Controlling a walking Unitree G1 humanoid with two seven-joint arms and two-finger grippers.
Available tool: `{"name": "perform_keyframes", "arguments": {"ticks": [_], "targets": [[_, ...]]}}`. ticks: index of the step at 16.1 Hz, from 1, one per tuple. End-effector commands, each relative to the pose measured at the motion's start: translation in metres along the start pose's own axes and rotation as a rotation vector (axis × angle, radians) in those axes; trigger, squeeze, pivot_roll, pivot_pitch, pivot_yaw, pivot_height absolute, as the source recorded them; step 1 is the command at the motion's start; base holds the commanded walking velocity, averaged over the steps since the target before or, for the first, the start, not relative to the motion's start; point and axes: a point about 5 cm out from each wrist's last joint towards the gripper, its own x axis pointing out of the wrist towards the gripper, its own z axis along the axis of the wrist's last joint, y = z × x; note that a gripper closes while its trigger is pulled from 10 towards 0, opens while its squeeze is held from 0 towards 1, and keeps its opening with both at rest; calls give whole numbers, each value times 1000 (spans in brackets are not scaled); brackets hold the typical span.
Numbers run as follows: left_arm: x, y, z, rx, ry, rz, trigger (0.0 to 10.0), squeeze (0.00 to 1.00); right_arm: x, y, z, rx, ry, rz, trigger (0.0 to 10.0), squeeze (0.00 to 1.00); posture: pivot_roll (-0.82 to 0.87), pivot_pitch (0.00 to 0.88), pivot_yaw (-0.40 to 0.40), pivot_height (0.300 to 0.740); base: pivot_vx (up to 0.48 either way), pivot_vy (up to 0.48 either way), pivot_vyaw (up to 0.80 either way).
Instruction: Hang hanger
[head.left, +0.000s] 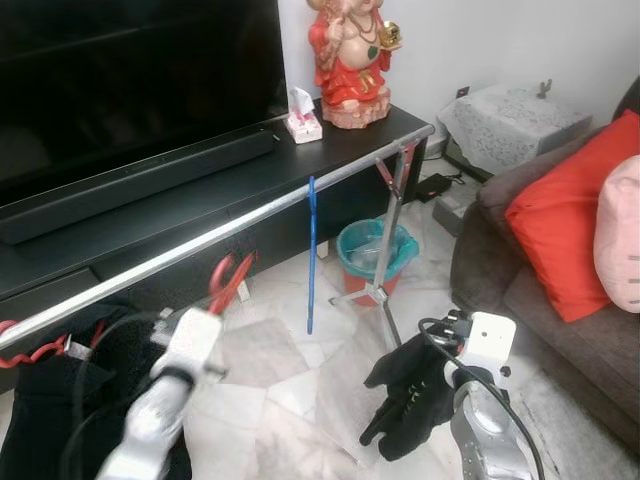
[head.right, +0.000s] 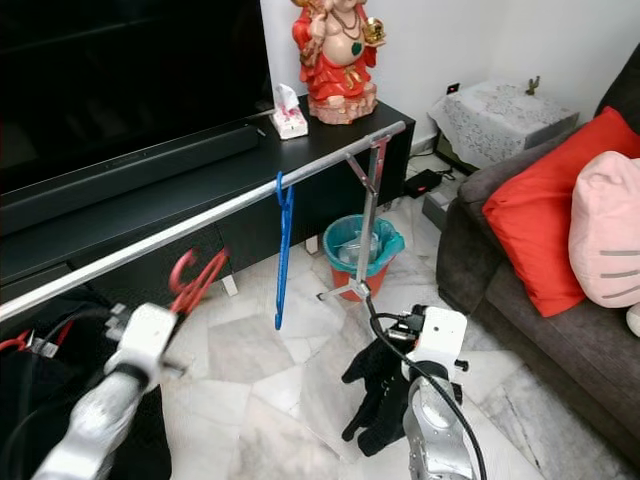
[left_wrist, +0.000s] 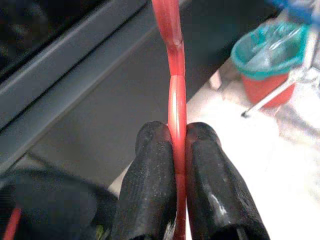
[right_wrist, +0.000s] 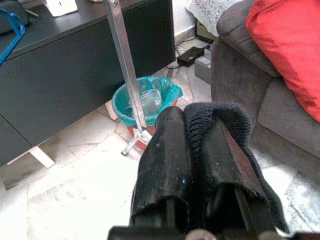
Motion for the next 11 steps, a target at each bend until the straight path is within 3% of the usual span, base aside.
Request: {"name": "perform_keyframes", "arguments": {"ticks": [1, 3, 5, 6, 9, 11], "targets": [[-2, 8, -11, 6, 39, 24, 10000, 0, 3, 3, 5, -10, -18, 23, 10000, 0, -97, 0, 44, 732, 0, 0, 0], [-6, 15, -37, 31, 149, 65, 10000, 0, 4, 4, 5, -15, -18, 27, 10000, 0, -106, 0, 44, 732, 0, 0, 0], [-15, 25, -69, -23, 302, 122, 10000, 0, 4, 3, 6, -17, -19, 25, 10000, 0, -106, 0, 44, 732, 0, 0, 0], [-22, 22, -85, -12, 392, 103, 10000, 0, 5, 3, 5, -18, -18, 23, 10000, 0, -108, 0, 47, 732, 0, 0, 0], [-35, 10, -108, -12, 527, 36, 10000, 0, 6, 4, 7, -15, -22, 23, 10000, 0, -116, 0, 53, 732, 0, 0, 0], [-55, -5, -131, -13, 683, 0, 10000, 0, 6, 5, 5, -14, -18, 23, 10000, 0, -119, 0, 55, 732, 0, 0, 0]]}}
